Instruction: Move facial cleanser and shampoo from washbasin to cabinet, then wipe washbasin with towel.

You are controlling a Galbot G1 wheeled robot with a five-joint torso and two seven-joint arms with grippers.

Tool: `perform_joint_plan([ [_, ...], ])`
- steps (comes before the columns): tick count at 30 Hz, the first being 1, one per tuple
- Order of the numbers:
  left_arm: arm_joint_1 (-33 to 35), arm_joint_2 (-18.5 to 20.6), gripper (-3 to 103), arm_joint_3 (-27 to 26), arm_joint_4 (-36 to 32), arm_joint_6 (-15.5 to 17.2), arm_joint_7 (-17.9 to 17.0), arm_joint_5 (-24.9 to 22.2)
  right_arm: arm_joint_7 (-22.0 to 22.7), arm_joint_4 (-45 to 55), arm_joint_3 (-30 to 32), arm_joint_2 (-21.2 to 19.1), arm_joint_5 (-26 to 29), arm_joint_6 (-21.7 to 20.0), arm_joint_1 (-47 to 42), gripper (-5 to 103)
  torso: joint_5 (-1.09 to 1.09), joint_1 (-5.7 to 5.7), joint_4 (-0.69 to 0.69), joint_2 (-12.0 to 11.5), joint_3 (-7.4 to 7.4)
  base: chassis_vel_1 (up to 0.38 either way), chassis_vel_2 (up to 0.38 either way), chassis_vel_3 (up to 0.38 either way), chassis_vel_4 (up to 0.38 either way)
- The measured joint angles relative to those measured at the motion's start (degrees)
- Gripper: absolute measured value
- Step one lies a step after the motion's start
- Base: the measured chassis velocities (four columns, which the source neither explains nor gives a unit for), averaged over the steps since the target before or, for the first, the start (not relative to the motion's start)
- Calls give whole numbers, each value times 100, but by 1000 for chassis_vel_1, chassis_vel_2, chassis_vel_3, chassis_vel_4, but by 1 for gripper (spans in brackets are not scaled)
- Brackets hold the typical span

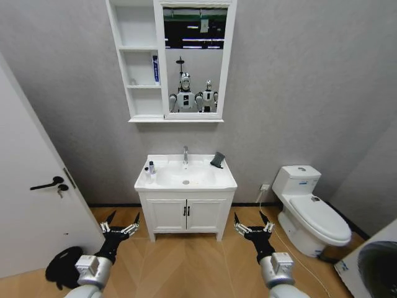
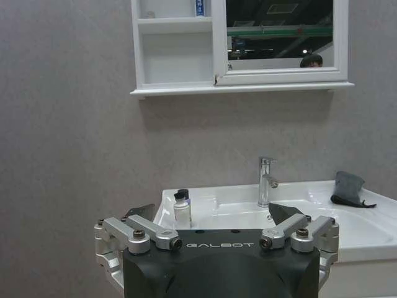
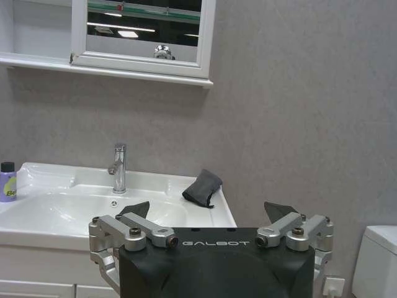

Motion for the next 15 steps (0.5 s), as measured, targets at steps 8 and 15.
perform_joint_plan([
  [8,-1,-25,100,-14,92,-53,11,1,-25,-81,-16,-4,-4,0,35,100,-2,2,0,-2,1,-365,359,364,-362],
  [15,-102,-73,100,69,292,-88,-20,1,-73,-168,-9,-76,105,81,180,100,0,1,-1,0,0,-344,344,351,-332],
])
